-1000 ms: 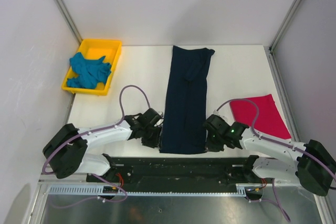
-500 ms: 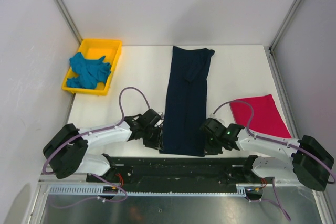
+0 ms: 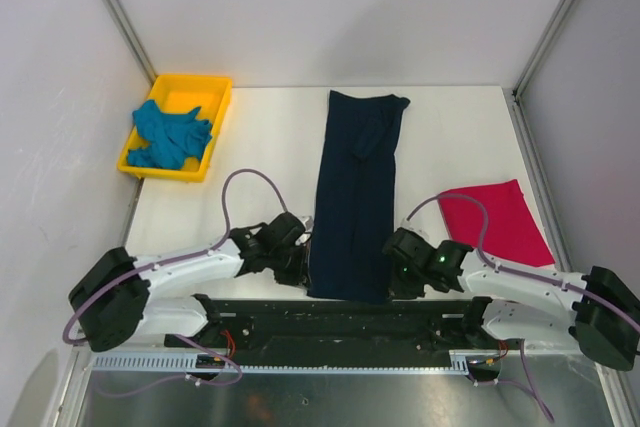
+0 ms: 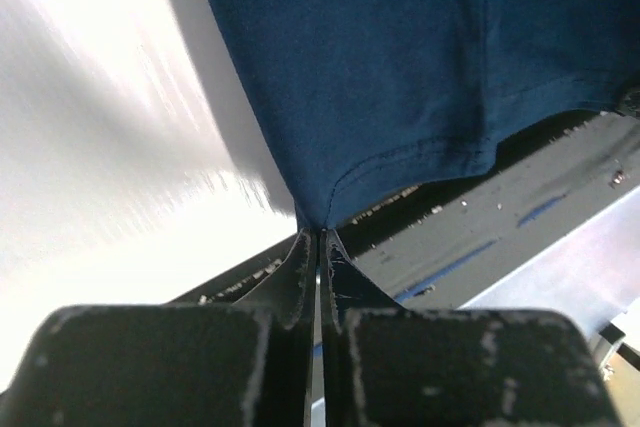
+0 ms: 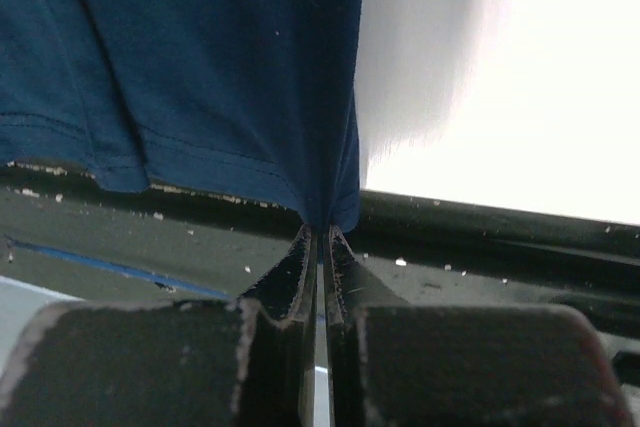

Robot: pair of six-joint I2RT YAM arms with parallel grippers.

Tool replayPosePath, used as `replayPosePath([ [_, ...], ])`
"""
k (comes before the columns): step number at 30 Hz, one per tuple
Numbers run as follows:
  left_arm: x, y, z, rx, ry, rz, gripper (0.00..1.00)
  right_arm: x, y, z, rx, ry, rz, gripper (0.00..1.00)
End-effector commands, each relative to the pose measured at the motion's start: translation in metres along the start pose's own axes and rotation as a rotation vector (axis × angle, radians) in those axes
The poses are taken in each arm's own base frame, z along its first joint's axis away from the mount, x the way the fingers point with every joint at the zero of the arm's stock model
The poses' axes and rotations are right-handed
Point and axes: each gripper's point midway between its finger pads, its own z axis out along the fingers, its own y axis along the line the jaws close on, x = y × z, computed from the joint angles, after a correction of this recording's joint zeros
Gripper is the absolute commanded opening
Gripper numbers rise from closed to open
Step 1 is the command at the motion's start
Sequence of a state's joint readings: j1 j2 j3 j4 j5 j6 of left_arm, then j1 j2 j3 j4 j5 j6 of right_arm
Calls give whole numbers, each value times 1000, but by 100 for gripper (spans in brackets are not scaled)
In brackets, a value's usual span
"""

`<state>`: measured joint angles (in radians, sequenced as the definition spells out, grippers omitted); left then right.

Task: Fold and stack the t-shirts
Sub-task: Grab the bottom of the folded rectangular tshirt with both arms, then fold the folded rectangular tshirt in 1/3 of the way

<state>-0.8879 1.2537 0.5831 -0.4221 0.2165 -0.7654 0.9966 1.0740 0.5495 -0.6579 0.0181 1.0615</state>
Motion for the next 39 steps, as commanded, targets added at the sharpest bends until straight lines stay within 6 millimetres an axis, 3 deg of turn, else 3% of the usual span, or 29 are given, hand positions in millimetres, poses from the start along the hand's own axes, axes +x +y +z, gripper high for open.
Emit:
replayPosePath([
  [1,13,-13,-11,77,2,-14,0,15,-2,-12,-7,22,25,2],
  [5,6,-19,-24,101,-51,-7,0,12,6,-26,-50,-8,41,1],
  [9,-26,-32,-35,110,-124,6,0,-18,13,-40,-43,-97,25,1],
  [16,-116,-51,-43,58,-274,5,0,-121,33,-49,-19,-311,25,0],
  [21,-182,-57,-32,24,-364,-45,0,-203,38,-42,30,-458,58,0],
  [26,-239,-50,-19,-25,-430,-92,0,-266,39,-35,31,-542,96,0],
  [33,-301,-34,-1,-53,-470,-155,0,-333,26,-21,43,-582,157,0],
  [39,-338,-12,6,-74,-498,-194,0,-365,16,-1,29,-554,200,0],
])
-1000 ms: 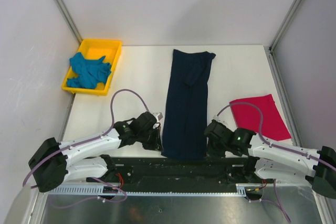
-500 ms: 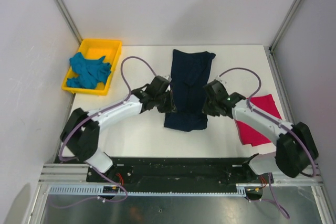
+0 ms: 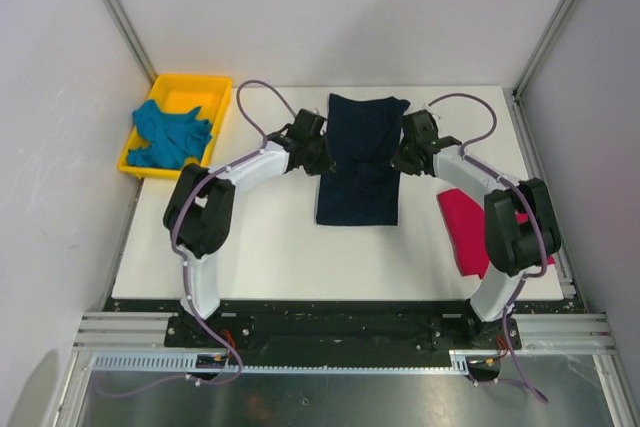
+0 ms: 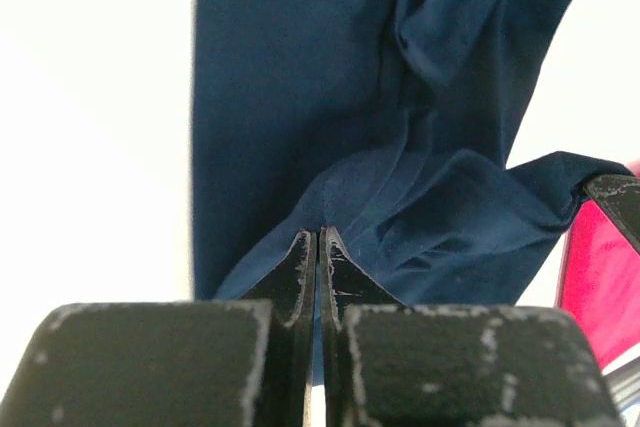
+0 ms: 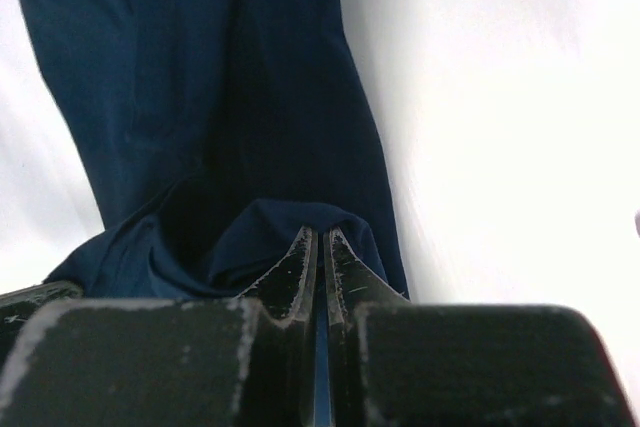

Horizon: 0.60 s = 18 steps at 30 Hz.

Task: Fold and stack the t-shirts
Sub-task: Fold the folded rectangular tshirt in 1/3 of the way

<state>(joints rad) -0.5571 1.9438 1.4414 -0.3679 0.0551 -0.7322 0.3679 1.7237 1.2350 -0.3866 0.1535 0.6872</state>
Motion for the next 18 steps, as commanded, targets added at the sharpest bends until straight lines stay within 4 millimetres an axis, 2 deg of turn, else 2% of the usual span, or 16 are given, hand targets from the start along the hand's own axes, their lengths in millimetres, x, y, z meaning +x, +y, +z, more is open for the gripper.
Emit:
replayPosePath([
  [1,-40,-3,5,12,-80,12,0,-29,13,16,-51,-35,16,0],
  [7,-51,5,19,2,-79,6,0,-33,18,32,-61,-15,18,0],
  [15,-66,5,25,24,-88,19,0,-42,25,38,-69,-19,19,0],
  [18,-75,7,28,24,-99,14,0,-47,26,43,-69,-21,10,3],
])
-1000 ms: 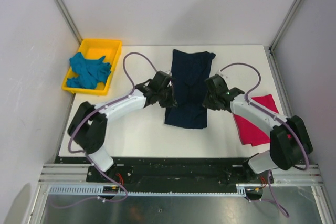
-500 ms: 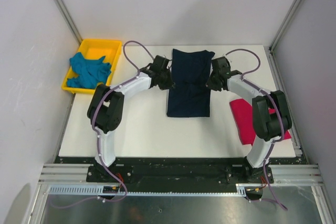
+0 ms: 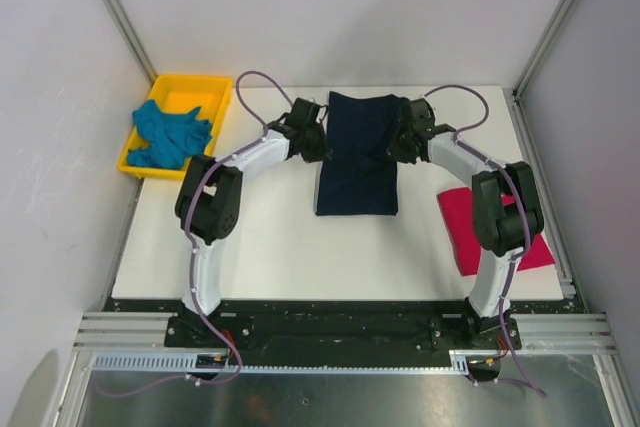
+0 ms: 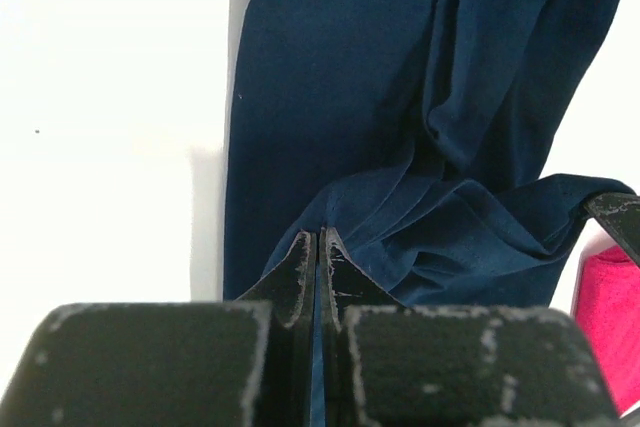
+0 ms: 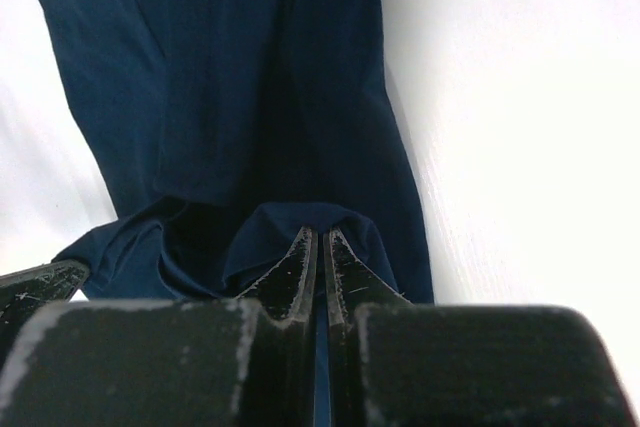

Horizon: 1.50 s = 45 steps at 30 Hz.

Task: Fold and stack the t-shirts
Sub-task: Fold the folded rectangular tshirt in 1/3 of the way

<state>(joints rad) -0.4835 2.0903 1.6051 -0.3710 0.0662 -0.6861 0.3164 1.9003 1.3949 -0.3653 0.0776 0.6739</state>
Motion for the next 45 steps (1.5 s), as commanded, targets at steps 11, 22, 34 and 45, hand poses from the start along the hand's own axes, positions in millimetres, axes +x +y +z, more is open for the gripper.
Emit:
replayPosePath([
  [11,-64,-7,-31,152,-81,94,76,-42,19,-28,-78,-42,-80,65],
  [22,35,29,-72,115,87,-4,41,46,-23,-68,-48,60,-37,33],
  [34,99,49,-76,63,159,9,34,106,-39,-79,-48,98,-53,29],
  [45,113,45,-68,93,198,28,37,115,-46,-73,0,98,-69,30],
])
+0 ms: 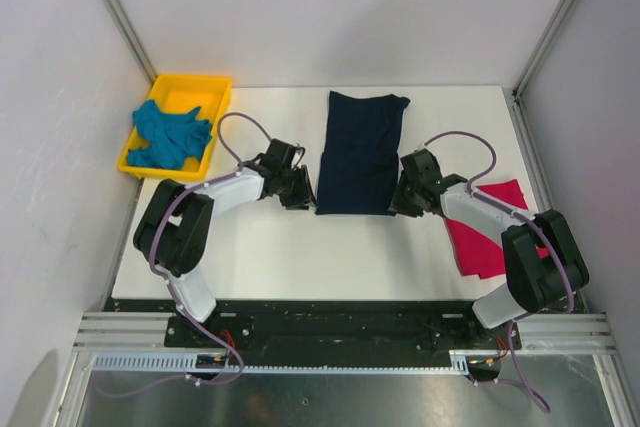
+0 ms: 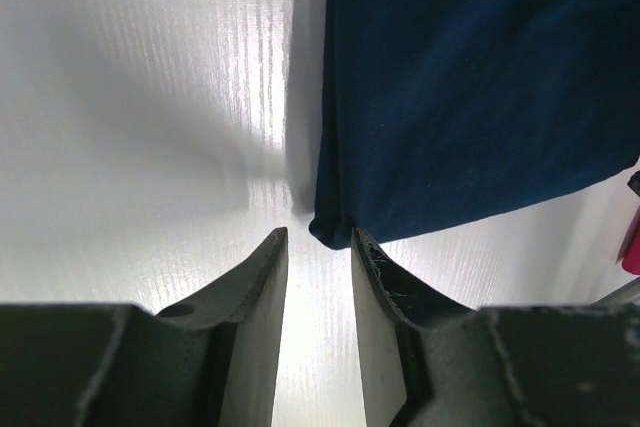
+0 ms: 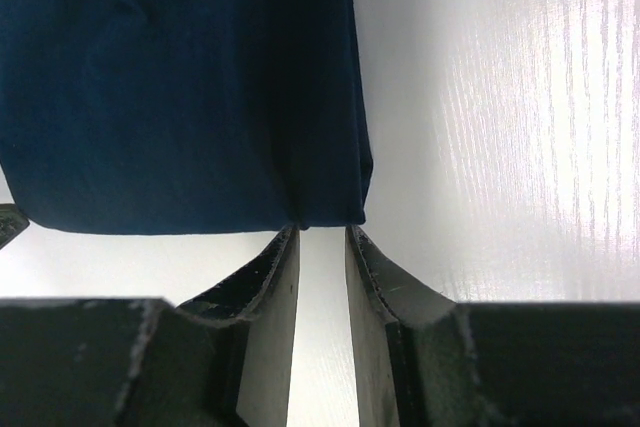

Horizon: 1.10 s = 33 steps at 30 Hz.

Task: Fold and stack the t-shirts
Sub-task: Fold the folded rectangular tshirt in 1/3 of the way

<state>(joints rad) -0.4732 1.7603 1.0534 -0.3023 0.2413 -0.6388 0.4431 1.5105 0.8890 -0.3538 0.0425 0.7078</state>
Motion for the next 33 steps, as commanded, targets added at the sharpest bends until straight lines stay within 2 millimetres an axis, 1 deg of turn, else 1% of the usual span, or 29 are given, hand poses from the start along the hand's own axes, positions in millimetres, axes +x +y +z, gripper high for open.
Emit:
replayPosePath([
  [1,-2,-14,-4,52,-21,18,36,-8,-1,-2,25,-54,3,30],
  [5,0,-17,-5,64,-20,21,37,-6,-4,-2,30,-55,0,31],
  [11,5,-22,-6,81,-14,33,37,0,0,3,18,-45,0,33],
  [18,7,-21,6,80,-3,34,37,-1,4,10,5,-51,6,33],
  [21,5,-23,10,87,-4,25,35,-1,4,14,7,-54,7,30],
  [23,4,-25,13,86,-7,20,31,-2,4,15,10,-59,7,24],
  [26,3,-23,15,69,-15,3,16,-3,2,15,21,-64,6,10],
  [28,1,-20,13,51,-34,-8,5,-5,-2,10,33,-72,3,4],
  [30,-3,-16,9,30,-63,-14,1,-9,-6,4,47,-83,-3,1],
  [33,-11,-13,0,4,-110,-21,0,-17,-10,-10,63,-109,-18,0],
])
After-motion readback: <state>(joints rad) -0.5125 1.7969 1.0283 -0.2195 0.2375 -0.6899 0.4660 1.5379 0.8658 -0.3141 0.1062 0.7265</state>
